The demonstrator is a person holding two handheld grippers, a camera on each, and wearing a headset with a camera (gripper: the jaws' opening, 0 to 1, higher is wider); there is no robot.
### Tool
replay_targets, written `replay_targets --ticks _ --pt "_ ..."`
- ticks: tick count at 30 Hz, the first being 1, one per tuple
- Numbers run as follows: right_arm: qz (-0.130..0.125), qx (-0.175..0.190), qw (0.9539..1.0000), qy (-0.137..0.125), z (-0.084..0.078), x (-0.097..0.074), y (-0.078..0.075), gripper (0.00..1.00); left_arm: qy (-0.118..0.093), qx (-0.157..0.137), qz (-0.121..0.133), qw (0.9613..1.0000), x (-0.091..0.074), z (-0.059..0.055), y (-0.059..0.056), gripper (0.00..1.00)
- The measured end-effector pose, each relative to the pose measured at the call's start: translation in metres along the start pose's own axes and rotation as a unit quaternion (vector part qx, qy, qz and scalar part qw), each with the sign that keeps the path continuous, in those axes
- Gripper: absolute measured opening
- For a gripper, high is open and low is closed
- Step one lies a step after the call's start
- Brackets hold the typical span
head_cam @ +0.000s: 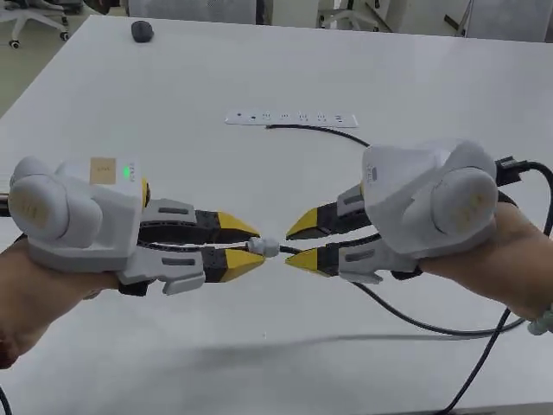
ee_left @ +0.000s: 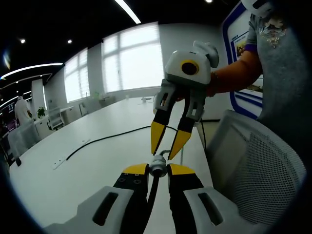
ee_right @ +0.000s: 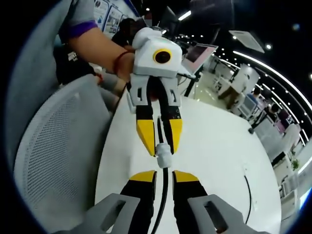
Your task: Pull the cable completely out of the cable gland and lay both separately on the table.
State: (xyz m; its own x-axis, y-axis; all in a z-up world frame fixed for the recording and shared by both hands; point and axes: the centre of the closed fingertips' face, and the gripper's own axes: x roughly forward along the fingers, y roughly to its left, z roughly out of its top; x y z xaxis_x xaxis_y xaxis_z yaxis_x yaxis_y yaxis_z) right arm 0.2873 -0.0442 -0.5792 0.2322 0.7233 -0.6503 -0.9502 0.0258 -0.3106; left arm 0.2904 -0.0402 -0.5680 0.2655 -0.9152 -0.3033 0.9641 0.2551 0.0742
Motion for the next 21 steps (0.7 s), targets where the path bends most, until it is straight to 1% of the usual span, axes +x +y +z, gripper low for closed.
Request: replay_targets --ticks 2,3,4,5,7,8,10,13,15,18,21 --pt "0.002 -0.003 1.0000 0.001 -0.001 0.000 -0.001 0.06 -0.001 0.003 -0.002 1.0000 0.000 0.001 -0.001 0.16" --pt "-0.002 -0.011 0.9999 0.011 -0.003 0.000 -0.003 0.05 -0.001 0.004 -0.004 1.0000 0.001 0.001 -0.002 0.16" --pt "-0.003 -0.015 0.9998 0.012 -0.004 0.000 -0.005 0.05 0.000 0.005 -0.005 1.0000 0.001 0.001 -0.003 0.16" --pt "0.003 -0.011 0.9999 0.011 -0.003 0.000 -0.004 0.04 0.001 0.006 -0.005 1.0000 0.002 0.001 -0.003 0.16" --pt "0.003 -0.017 0.9997 0.014 -0.005 0.000 -0.003 0.03 0.001 0.006 -0.004 1.0000 0.002 0.001 -0.002 0.16" --pt "0.006 -0.020 0.9997 0.015 -0.005 0.001 -0.002 0.00 0.000 0.006 -0.003 1.0000 0.002 0.002 -0.002 0.16" --pt "0.004 -0.029 0.9995 0.015 -0.005 0.001 -0.001 0.00 0.002 0.012 -0.004 0.9999 0.002 0.001 -0.002 0.16" --pt "0.005 -0.031 0.9994 0.015 -0.005 0.000 -0.001 0.00 0.005 0.018 -0.005 0.9998 0.002 0.001 -0.003 0.16" --pt "0.001 -0.033 0.9992 0.023 -0.010 -0.002 -0.004 0.00 0.010 0.025 0.000 0.9996 0.000 -0.001 -0.001 0.16" --pt "-0.004 -0.024 0.9994 0.024 -0.016 -0.008 -0.007 0.00 0.006 0.025 0.004 0.9997 -0.004 0.000 0.001 0.16" --pt "-0.011 -0.015 0.9993 0.031 -0.026 -0.014 -0.012 0.00 0.004 0.028 0.008 0.9996 -0.008 0.000 0.002 0.16"
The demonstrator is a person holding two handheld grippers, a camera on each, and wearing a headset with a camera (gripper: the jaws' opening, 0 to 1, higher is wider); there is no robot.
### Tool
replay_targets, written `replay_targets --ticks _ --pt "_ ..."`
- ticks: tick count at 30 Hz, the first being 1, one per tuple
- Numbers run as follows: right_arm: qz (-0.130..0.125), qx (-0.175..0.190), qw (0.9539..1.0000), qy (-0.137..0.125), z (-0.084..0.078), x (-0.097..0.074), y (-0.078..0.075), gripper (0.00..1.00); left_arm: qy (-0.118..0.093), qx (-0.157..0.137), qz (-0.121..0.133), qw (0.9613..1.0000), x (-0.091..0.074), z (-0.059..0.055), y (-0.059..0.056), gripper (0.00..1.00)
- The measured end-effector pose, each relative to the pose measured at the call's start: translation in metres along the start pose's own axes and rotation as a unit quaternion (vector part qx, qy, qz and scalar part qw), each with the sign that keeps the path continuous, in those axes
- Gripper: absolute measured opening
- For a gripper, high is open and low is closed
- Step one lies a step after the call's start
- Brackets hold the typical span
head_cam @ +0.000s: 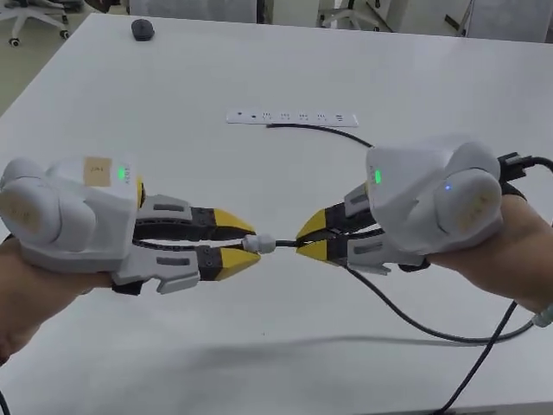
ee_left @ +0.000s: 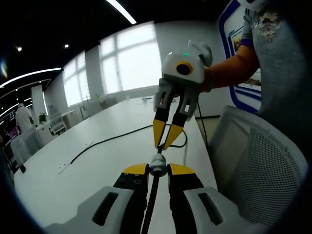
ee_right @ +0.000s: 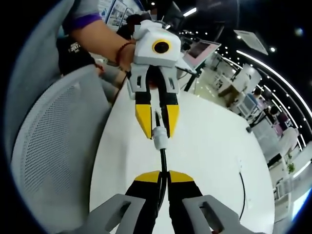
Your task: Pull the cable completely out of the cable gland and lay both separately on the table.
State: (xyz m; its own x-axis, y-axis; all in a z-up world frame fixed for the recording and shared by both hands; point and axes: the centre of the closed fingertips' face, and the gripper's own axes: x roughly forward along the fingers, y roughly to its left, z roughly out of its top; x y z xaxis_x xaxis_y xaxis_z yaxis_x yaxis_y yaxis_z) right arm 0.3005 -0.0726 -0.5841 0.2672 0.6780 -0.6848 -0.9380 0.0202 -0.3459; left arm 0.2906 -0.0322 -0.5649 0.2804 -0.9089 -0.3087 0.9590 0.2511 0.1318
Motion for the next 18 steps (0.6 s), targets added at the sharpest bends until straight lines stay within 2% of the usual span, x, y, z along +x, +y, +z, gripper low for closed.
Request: replay_targets --ticks 12,18 --pt "-0.021 0.033 0.9989 0.028 -0.037 -0.017 -0.008 0.00 -0.005 -0.002 0.008 1.0000 -0.005 -0.001 0.004 0.16" --pt "-0.026 0.057 0.9965 0.055 -0.063 -0.024 -0.008 0.00 -0.008 -0.007 0.015 0.9998 -0.010 0.000 0.009 0.16"
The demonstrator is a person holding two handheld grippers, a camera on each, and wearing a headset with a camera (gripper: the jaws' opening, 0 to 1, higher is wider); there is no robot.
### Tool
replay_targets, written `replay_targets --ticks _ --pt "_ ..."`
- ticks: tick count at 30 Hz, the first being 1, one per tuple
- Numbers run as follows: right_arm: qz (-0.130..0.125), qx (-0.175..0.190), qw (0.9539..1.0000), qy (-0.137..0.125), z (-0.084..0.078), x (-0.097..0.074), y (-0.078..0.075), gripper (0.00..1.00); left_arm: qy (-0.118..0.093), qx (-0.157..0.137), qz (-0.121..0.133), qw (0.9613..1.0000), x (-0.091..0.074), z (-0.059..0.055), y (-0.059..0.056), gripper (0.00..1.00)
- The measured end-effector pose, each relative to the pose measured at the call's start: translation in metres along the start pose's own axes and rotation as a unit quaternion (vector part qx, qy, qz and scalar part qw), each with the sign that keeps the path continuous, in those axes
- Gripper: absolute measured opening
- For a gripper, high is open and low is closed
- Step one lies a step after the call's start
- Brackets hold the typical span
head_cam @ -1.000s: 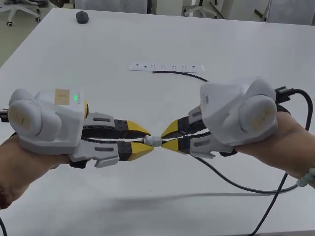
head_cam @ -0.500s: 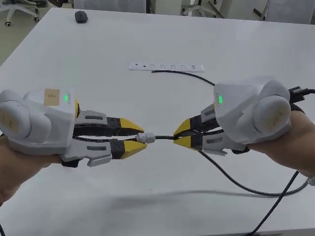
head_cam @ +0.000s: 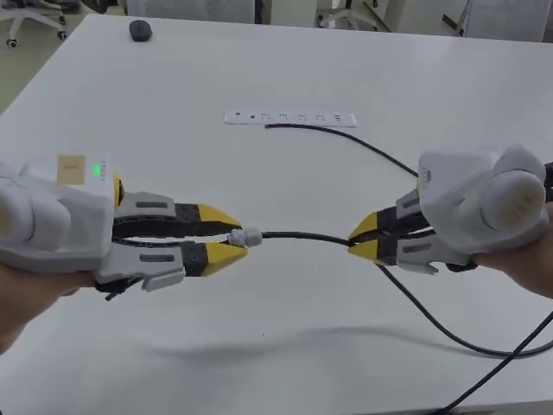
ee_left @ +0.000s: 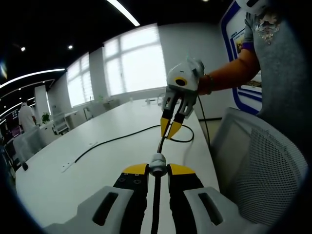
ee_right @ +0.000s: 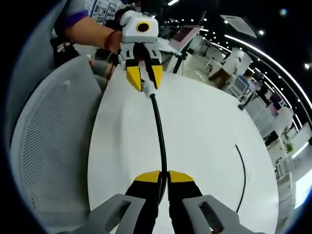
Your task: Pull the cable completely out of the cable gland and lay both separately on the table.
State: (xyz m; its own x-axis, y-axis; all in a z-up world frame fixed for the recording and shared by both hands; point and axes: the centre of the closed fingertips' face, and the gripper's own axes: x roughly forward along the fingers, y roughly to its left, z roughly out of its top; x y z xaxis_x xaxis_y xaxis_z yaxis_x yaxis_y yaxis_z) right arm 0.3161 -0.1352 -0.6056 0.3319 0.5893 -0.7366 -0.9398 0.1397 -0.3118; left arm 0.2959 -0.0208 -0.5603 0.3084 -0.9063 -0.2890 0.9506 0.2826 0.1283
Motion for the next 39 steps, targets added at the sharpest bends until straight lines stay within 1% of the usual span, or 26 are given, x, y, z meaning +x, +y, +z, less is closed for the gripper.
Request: replay_targets --ticks 3,5,11,14,15,16,17,18,20,22,23,24,25,26,28,29,31,36,39 --pt "0.000 0.005 0.9999 0.010 -0.011 0.000 0.000 0.00 -0.003 -0.002 0.003 1.0000 -0.002 0.001 0.001 0.16" --pt "0.001 0.008 0.9999 0.013 -0.015 0.000 0.001 0.00 -0.003 -0.003 0.002 1.0000 -0.001 0.001 0.000 0.16" --pt "0.001 0.010 0.9998 0.017 -0.016 0.001 0.004 0.00 -0.005 -0.005 0.001 1.0000 0.001 0.002 -0.001 0.16" --pt "0.004 0.022 0.9997 0.013 -0.015 0.000 0.005 0.00 -0.007 -0.008 0.003 0.9999 0.001 0.003 0.000 0.16" --pt "0.008 0.027 0.9995 0.011 -0.014 -0.001 0.006 0.00 -0.009 -0.009 0.003 0.9999 0.001 0.004 0.000 0.16" --pt "0.011 0.028 0.9995 0.007 -0.011 -0.001 0.007 0.01 -0.009 -0.010 0.004 0.9999 0.001 0.004 0.001 0.16" --pt "0.009 0.028 0.9996 0.002 -0.009 -0.001 0.006 0.03 -0.010 -0.010 0.004 0.9999 0.001 0.004 0.000 0.16" --pt "0.009 0.031 0.9994 -0.009 -0.002 -0.001 0.005 0.06 -0.008 -0.008 0.004 0.9999 0.001 0.003 0.000 0.16" --pt "0.011 0.033 0.9992 -0.021 0.008 -0.002 0.007 0.07 -0.005 -0.004 0.001 1.0000 0.003 0.003 -0.001 0.16" --pt "0.007 0.022 0.9989 -0.041 0.027 -0.003 0.006 0.07 -0.006 -0.004 -0.002 1.0000 0.004 0.003 -0.004 0.16" --pt "0.012 0.020 0.9983 -0.053 0.036 -0.002 0.008 0.07 -0.006 -0.003 -0.003 1.0000 0.005 0.004 -0.004 0.16" --pt "0.011 0.020 0.9979 -0.061 0.043 -0.002 0.008 0.06 -0.006 -0.001 -0.005 1.0000 0.006 0.004 -0.005 0.16" --pt "0.013 0.012 0.9974 -0.070 0.053 -0.002 0.009 0.06 -0.005 0.002 -0.006 1.0000 0.006 0.005 -0.006 0.16" --pt "0.016 0.004 0.9970 -0.075 0.062 0.000 0.012 0.06 -0.006 0.003 -0.008 0.9999 0.007 0.005 -0.007 0.16" --pt "0.020 -0.006 0.9965 -0.081 0.071 0.002 0.015 0.05 -0.006 0.005 -0.010 0.9999 0.008 0.006 -0.008 0.16" --pt "0.026 -0.011 0.9959 -0.086 0.077 0.005 0.018 0.04 -0.006 0.005 -0.011 0.9999 0.008 0.007 -0.009 0.16" --pt "0.026 -0.020 0.9955 -0.089 0.082 0.007 0.019 0.03 -0.006 0.007 -0.012 0.9999 0.009 0.008 -0.009 0.16" --pt "0.038 -0.035 0.9939 -0.098 0.094 0.012 0.023 0.02 -0.008 0.009 -0.016 0.9998 0.010 0.009 -0.011 0.16" --pt "0.046 -0.045 0.9935 -0.093 0.094 0.016 0.027 0.03 -0.010 0.009 -0.020 0.9997 0.010 0.010 -0.012 0.16"
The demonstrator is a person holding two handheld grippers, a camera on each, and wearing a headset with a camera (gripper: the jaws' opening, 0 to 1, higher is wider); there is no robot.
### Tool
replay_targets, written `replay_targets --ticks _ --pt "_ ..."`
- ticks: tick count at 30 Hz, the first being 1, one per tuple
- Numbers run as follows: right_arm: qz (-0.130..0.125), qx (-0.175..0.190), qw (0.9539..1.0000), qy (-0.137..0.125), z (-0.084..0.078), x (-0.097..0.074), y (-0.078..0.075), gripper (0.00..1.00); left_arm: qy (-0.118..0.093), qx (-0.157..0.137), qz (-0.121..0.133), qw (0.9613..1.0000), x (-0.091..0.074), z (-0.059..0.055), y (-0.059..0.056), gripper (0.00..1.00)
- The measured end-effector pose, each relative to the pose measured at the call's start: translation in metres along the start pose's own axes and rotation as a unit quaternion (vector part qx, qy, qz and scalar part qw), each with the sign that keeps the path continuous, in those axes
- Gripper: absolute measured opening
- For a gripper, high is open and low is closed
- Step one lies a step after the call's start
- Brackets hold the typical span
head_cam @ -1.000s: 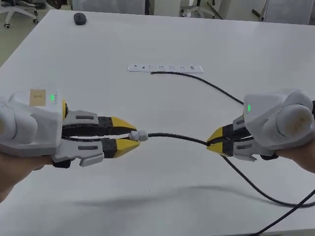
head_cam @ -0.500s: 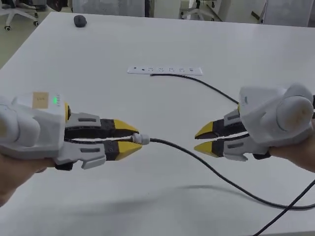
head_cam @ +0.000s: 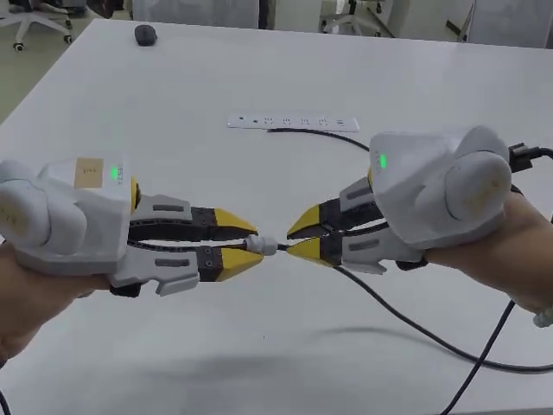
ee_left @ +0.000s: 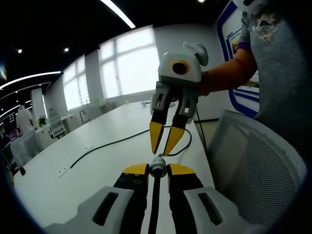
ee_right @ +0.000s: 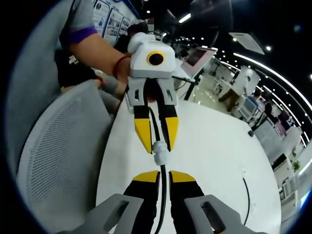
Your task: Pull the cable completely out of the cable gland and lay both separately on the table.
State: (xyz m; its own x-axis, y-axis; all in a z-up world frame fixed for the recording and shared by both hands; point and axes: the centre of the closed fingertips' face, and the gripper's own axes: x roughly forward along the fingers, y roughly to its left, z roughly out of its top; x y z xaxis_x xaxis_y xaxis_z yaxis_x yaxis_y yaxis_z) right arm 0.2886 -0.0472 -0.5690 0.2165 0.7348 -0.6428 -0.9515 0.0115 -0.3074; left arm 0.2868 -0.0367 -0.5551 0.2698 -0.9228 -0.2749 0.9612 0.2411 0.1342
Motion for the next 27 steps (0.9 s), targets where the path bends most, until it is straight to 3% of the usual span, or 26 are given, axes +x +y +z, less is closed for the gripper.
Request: replay_targets --ticks 2,15,27 --pt "0.004 -0.015 0.9997 0.017 -0.005 0.003 0.002 0.03 -0.001 0.001 -0.002 1.0000 0.000 0.000 -0.001 0.16" --pt "0.008 -0.050 0.9985 0.019 -0.003 0.005 0.004 0.00 0.001 0.028 -0.012 0.9995 0.001 0.000 -0.006 0.16" --pt "-0.019 -0.025 0.9989 0.033 -0.028 -0.017 -0.007 0.00 -0.001 0.040 0.003 0.9992 -0.005 0.000 0.001 0.16"
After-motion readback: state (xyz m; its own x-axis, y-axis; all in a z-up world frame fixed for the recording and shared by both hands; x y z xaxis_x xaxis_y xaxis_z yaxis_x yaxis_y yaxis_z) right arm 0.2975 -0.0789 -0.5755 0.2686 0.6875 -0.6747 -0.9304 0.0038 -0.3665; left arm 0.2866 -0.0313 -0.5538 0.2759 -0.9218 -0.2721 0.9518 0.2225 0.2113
